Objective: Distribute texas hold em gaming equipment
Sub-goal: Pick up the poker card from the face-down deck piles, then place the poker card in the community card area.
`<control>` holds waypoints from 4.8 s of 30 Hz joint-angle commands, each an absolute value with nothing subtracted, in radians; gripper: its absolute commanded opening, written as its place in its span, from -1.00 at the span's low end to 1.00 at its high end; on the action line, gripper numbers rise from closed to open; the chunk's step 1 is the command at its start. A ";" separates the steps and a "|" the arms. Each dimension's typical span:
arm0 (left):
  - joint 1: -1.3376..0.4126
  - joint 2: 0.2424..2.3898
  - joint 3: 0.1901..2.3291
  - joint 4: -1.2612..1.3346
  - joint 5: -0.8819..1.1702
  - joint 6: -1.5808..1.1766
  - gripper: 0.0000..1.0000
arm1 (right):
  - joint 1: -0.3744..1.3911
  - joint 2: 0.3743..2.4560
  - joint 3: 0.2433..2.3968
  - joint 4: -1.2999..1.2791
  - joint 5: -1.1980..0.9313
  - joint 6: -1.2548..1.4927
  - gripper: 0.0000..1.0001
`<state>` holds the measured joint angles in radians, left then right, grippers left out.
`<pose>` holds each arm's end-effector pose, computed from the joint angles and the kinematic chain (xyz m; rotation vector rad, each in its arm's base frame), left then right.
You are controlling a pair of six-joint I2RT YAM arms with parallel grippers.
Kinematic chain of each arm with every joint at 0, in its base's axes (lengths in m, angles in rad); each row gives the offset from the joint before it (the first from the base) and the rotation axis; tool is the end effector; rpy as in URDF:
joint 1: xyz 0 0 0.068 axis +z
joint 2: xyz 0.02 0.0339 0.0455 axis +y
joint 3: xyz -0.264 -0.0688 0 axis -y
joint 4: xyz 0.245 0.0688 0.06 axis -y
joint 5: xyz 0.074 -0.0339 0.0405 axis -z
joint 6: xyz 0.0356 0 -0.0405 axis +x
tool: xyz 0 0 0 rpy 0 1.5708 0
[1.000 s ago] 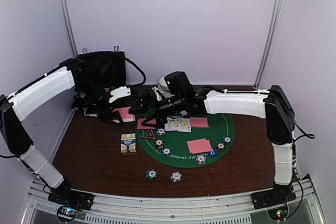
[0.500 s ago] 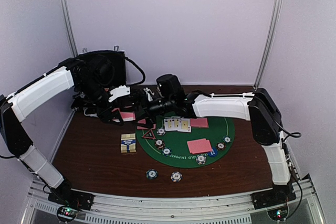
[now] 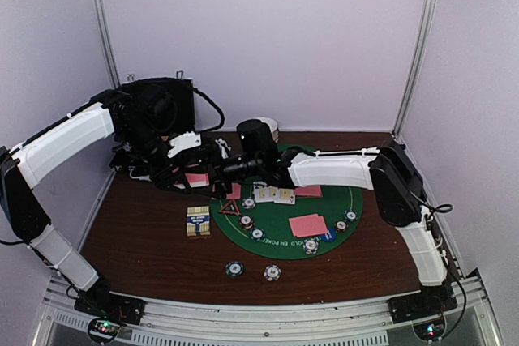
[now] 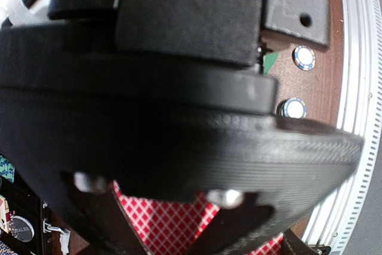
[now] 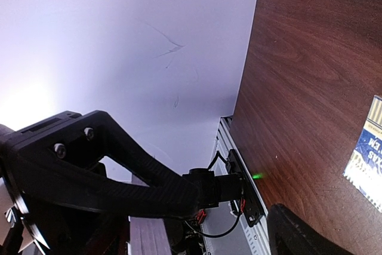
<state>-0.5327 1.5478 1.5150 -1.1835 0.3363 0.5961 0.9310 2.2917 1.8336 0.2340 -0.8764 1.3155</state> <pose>0.2508 -0.1615 0.3284 1.5382 2.2737 -0.4500 0.2974 0.4454 0.2358 0.3780 -2.2636 -1.9818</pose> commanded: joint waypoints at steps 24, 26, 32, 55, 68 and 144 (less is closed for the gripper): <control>-0.529 1.515 1.544 -1.158 0.337 0.591 -1.00 | 0.855 2.179 1.730 0.108 -0.936 1.200 0.10; -0.529 1.516 1.545 -1.159 0.336 0.592 -1.00 | 0.851 2.160 1.725 0.107 -0.940 1.198 0.10; -0.529 1.521 1.545 -1.158 0.333 0.592 -1.00 | 0.845 2.114 1.727 0.108 -0.958 1.203 0.19; -0.529 1.521 1.540 -1.158 0.308 0.594 -1.00 | 0.841 2.045 1.669 0.135 -0.986 1.253 -0.65; -0.529 1.517 1.539 -1.158 0.303 0.594 -1.00 | 0.793 2.003 1.653 0.041 -0.998 1.194 -1.00; -0.460 1.487 1.463 -1.149 0.283 0.595 -1.00 | 0.361 1.944 1.519 -0.754 -0.513 0.392 0.25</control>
